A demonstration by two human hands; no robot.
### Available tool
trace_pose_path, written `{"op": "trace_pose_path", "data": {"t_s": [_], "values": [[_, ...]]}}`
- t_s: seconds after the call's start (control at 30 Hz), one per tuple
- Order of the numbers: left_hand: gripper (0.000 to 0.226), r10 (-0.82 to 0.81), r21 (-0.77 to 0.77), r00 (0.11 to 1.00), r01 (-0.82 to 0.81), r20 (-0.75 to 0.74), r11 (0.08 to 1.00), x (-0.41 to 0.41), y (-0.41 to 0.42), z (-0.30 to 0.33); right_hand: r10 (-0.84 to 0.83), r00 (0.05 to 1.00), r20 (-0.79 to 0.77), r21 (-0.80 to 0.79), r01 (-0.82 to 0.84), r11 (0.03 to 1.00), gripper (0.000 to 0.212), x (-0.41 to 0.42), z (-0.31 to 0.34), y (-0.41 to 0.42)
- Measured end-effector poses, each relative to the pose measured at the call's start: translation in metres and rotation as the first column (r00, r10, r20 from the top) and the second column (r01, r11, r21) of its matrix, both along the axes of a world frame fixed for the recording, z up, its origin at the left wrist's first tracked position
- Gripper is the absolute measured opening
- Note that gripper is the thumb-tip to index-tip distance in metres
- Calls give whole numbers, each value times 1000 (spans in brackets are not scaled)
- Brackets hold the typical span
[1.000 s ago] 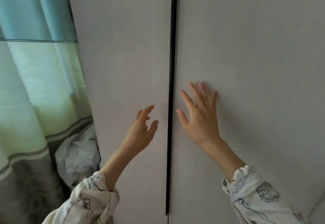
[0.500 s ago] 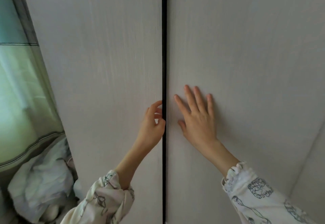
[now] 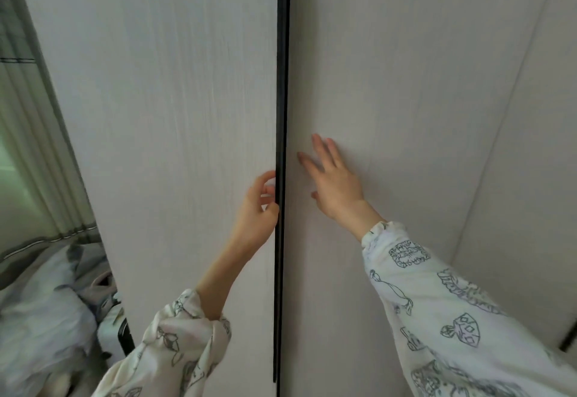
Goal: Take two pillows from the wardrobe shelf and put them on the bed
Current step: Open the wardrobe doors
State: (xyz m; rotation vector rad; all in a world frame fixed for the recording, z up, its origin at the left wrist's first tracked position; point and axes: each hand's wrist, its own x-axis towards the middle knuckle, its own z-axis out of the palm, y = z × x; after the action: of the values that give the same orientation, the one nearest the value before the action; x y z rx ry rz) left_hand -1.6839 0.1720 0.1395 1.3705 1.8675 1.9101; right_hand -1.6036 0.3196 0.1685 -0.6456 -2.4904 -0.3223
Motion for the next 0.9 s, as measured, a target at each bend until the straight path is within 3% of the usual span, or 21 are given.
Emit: {"op": "trace_pose_path", "data": {"t_s": [0.07, 0.13, 0.23, 0.3, 0.37, 0.6, 0.8, 0.9], "values": [[48, -16, 11, 1000, 16, 3, 1000, 9, -17, 0, 53, 999, 3, -141, -52, 989, 65, -2, 7, -8], [47, -26, 27, 999, 26, 21, 999, 17, -33, 2, 147, 987, -63, -437, -159, 885, 56, -2, 11, -24], [49, -38, 83, 998, 35, 44, 996, 31, -57, 2, 232, 912, -337, -768, -409, 492, 44, 12, 0, -59], [51, -29, 87, 997, 23, 69, 996, 41, -72, 3, 230, 849, -476, -829, -521, 206, 41, 27, -9, -85], [53, 0, 82, 995, -9, 101, 997, 49, -85, 4, 270, 811, -518, -832, -551, 57, 43, 39, -13, -107], [48, 96, 31, 991, -100, 95, 995, 66, -151, 1, 374, 762, -528, -836, -545, -70, 45, 65, -12, -161], [49, 232, 58, 969, -237, 90, 970, 64, -219, -5, 514, 719, -468, -837, -547, 5, 47, 63, -10, -222], [49, 273, 110, 956, -285, 109, 952, 63, -253, -8, 541, 690, -481, -838, -543, -51, 43, 57, -9, -251]]}}
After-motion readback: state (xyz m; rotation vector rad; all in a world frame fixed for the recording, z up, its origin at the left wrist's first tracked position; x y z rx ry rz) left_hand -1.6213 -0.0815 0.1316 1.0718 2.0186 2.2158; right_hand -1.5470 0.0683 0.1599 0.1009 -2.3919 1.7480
